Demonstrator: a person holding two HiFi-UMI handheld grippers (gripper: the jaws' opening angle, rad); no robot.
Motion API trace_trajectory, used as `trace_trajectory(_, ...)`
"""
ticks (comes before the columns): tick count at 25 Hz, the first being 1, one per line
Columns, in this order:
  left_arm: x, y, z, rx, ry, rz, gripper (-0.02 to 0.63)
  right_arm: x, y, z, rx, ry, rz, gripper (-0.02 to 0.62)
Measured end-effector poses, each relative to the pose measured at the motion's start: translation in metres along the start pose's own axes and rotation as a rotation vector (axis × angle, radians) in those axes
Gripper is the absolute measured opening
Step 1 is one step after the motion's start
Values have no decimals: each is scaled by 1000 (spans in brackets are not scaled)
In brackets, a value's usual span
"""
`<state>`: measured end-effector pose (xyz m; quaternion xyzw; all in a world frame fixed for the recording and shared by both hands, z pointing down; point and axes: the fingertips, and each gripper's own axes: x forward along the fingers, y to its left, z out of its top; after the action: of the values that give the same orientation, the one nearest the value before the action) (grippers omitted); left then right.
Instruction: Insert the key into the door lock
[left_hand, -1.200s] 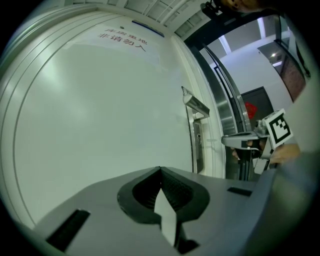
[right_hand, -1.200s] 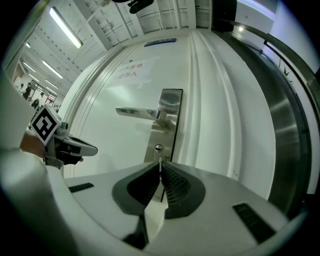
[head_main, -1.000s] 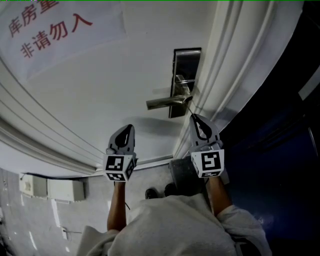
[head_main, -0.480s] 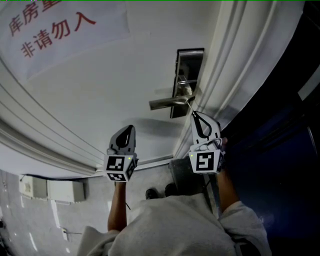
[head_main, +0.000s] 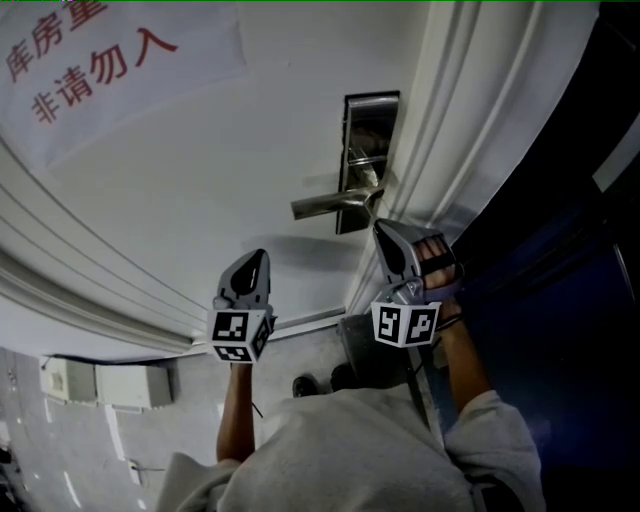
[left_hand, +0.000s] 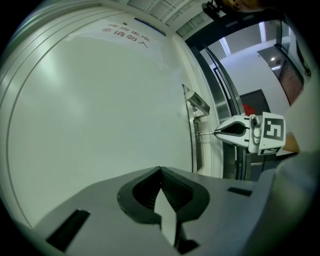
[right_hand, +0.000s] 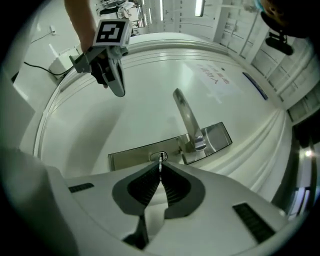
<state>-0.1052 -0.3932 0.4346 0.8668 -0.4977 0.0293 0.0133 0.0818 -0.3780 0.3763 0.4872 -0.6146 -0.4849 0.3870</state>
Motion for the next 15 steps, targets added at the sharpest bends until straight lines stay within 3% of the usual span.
trace_trajectory(15, -1, 0, 1, 2, -2, -7, 17, 8, 2, 6, -90, 21, 5, 29)
